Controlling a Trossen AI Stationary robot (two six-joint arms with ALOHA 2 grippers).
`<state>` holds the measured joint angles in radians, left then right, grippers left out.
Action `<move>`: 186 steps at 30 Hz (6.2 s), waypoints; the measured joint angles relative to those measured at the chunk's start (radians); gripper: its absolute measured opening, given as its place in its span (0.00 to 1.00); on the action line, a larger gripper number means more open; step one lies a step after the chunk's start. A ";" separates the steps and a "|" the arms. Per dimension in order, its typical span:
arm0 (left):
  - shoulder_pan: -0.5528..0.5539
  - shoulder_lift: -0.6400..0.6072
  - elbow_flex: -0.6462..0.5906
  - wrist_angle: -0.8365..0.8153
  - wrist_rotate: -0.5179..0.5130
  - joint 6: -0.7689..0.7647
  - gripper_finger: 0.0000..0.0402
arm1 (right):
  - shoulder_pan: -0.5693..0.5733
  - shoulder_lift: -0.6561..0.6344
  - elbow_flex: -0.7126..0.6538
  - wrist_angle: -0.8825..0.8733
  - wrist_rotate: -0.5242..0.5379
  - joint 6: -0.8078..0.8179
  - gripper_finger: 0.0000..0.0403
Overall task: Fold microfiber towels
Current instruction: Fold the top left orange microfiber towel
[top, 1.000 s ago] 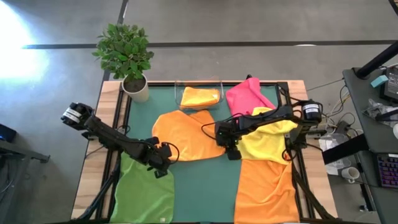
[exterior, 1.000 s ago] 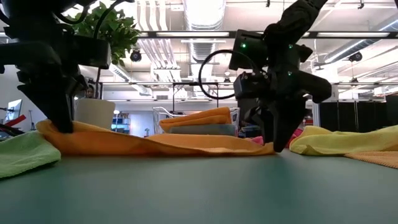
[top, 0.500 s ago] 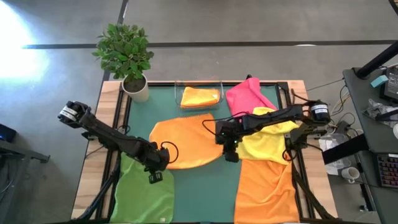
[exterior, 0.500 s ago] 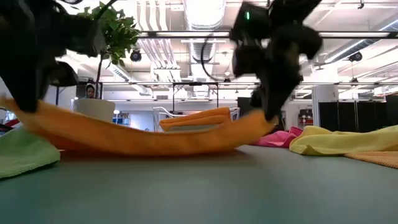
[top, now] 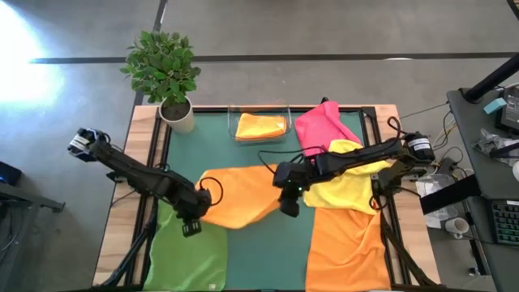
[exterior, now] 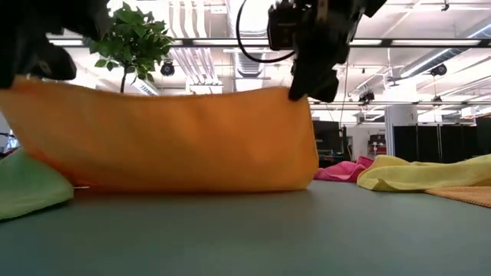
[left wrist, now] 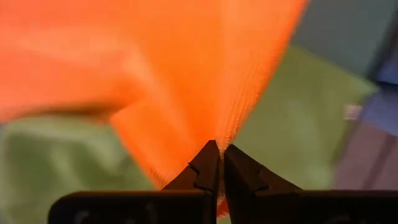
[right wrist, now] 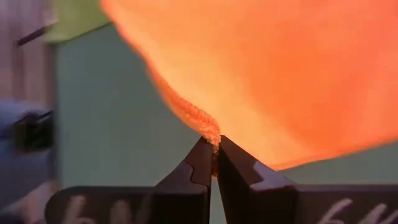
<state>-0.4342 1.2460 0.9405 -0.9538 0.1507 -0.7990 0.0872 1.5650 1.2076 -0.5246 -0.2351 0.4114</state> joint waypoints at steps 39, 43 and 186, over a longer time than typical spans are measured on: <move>0.088 0.005 0.624 -0.263 -0.303 0.333 0.00 | 0.141 -0.324 0.325 -0.440 0.667 0.037 0.02; 0.088 0.005 0.607 -0.286 -0.268 0.337 0.00 | 0.166 -0.349 0.325 -0.437 0.716 0.040 0.02; 0.328 0.216 0.008 0.321 -0.138 0.412 0.42 | 0.028 -0.026 -0.123 -0.110 0.201 0.190 0.19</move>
<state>-0.1062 1.4619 0.9481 -0.6323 0.0124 -0.3867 0.1147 1.5392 1.0847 -0.6347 -0.0342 0.6015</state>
